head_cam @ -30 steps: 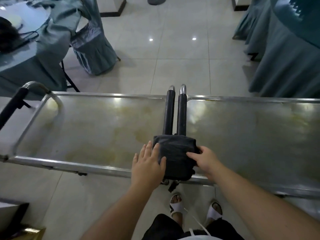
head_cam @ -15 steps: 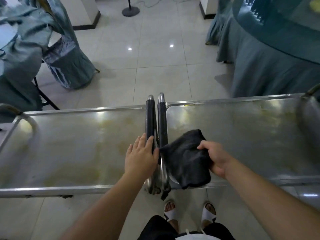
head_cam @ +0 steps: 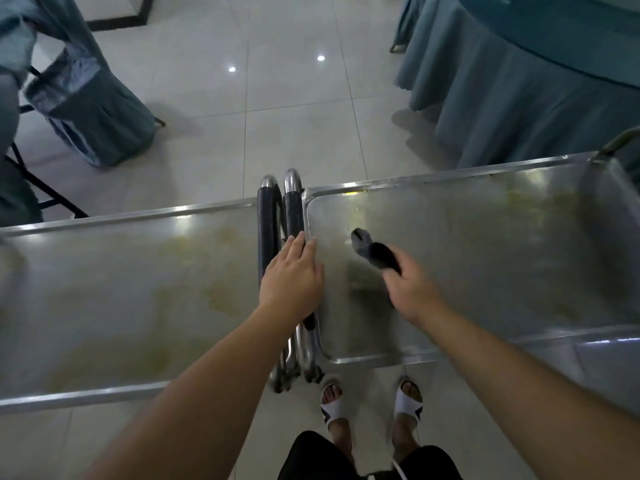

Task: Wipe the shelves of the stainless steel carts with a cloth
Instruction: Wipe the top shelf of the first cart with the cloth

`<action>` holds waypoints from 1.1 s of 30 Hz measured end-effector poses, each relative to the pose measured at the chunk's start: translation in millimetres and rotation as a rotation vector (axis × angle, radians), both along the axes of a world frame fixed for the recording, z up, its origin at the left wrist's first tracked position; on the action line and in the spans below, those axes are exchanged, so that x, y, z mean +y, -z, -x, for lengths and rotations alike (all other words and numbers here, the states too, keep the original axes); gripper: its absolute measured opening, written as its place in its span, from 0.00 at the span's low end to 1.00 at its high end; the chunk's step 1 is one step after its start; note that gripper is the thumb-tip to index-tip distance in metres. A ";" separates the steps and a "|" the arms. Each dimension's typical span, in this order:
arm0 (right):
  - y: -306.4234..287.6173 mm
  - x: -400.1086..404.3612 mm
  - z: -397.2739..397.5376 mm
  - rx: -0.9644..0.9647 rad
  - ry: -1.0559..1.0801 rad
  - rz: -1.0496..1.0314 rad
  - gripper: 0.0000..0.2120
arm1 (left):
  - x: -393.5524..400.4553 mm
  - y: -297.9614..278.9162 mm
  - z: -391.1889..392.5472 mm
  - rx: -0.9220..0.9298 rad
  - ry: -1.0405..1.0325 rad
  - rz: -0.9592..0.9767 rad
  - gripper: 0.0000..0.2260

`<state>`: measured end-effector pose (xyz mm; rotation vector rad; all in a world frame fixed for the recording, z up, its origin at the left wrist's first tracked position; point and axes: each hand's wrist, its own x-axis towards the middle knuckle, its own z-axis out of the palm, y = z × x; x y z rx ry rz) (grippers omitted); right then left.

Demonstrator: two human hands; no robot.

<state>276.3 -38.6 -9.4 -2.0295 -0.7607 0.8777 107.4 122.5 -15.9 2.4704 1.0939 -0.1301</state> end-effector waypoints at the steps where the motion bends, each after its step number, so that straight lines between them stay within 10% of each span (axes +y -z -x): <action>1: 10.7 0.1 10.9 -0.055 -0.083 0.044 0.23 | 1.7 2.4 -3.4 -0.002 0.002 0.004 0.28; 10: 114.8 -57.9 103.9 -0.349 -0.892 0.287 0.29 | 6.7 27.9 -16.0 -0.006 0.008 -0.049 0.29; 33: 167.1 171.9 -16.3 -0.785 -0.667 0.303 0.35 | 0.4 50.9 -33.1 -0.085 -0.095 -0.191 0.29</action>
